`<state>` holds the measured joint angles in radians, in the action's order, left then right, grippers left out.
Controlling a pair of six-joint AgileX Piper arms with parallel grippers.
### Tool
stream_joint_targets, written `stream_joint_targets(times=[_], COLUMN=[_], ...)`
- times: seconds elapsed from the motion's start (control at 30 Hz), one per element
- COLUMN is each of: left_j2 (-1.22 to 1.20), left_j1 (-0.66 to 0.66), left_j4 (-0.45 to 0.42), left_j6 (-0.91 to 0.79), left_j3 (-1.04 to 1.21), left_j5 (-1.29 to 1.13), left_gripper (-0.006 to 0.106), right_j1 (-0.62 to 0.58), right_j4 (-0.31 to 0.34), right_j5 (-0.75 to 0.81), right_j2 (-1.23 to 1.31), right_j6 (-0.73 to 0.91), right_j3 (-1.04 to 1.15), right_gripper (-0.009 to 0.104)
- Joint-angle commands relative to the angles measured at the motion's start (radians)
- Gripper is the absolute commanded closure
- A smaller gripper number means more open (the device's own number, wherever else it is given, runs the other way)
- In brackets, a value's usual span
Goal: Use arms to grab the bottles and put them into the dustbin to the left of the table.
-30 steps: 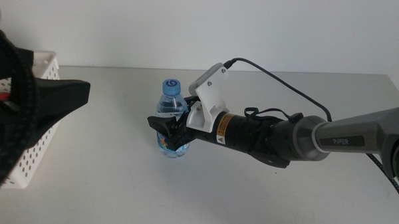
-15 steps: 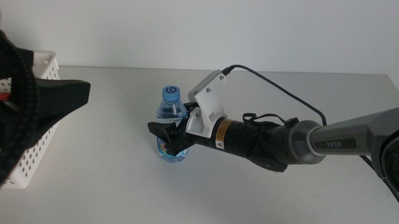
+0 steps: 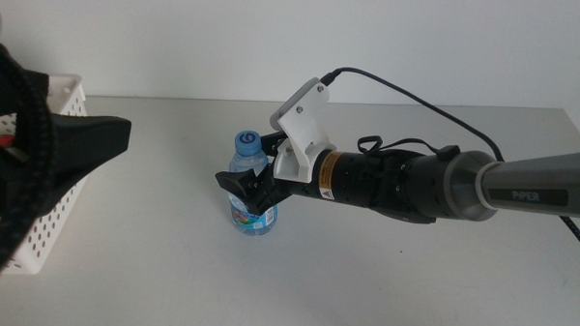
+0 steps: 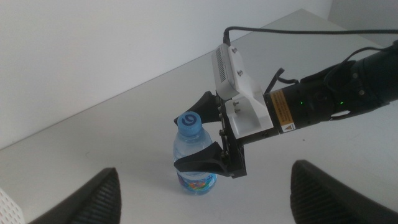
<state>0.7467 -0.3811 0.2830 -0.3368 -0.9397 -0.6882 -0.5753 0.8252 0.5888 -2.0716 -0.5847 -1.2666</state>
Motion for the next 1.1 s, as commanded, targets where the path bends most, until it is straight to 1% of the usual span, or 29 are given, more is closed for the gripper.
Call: stream_joint_targets(times=[0.0, 0.1, 0.2, 0.47, 0.53, 0.6, 0.7, 0.8, 0.87, 0.9, 0.97, 1.07], left_j2=[-0.005, -0.005, -0.005, -0.005, -0.005, -0.005, -0.005, -0.005, -0.005, -0.005, -0.005, -0.005], left_j1=[-0.007, -0.007, -0.007, -0.007, -0.007, -0.007, -0.007, -0.007, -0.007, -0.007, -0.007, -0.007], left_j4=[0.016, 0.016, 0.016, 0.016, 0.016, 0.016, 0.016, 0.016, 0.016, 0.016, 0.016, 0.016], left_j6=[0.010, 0.010, 0.010, 0.010, 0.010, 0.010, 0.010, 0.010, 0.010, 0.010, 0.010, 0.010], left_j3=[-0.026, -0.026, -0.026, -0.026, -0.026, -0.026, -0.026, -0.026, -0.026, -0.026, -0.026, -0.026], left_j5=[0.064, 0.064, 0.064, 0.064, 0.064, 0.064, 0.064, 0.064, 0.064, 0.064, 0.064, 0.064], left_gripper=[0.007, 0.007, 0.007, 0.007, 0.007, 0.007, 0.007, 0.007, 0.007, 0.007, 0.007, 0.007], right_j1=[-0.002, 0.004, 0.017, 0.094, 0.107, 0.108, 0.107, 0.107, 0.121, 0.129, 0.130, 0.118], right_j4=[0.070, 0.150, 0.199, 0.201, 0.211, 0.239, 0.306, 0.341, 0.346, 0.324, 0.217, -0.022], right_j5=[0.016, 0.000, 0.000, -0.001, -0.007, -0.034, -0.053, -0.046, -0.041, -0.045, -0.052, -0.061], right_j2=[0.104, 0.157, 0.223, 0.496, 0.571, 0.641, 0.725, 0.794, 0.842, 0.873, 0.942, 1.052], right_j6=[-0.062, -0.145, -0.197, -0.235, -0.253, -0.281, -0.357, -0.462, -0.498, -0.493, -0.440, -0.248], right_j3=[-0.010, 0.035, 0.102, 0.329, 0.374, 0.405, 0.456, 0.508, 0.556, 0.589, 0.654, 0.755], right_gripper=[0.015, 0.016, 0.016, 0.017, 0.017, 0.017, 0.017, 0.017, 0.017, 0.017, 0.017, 0.017])
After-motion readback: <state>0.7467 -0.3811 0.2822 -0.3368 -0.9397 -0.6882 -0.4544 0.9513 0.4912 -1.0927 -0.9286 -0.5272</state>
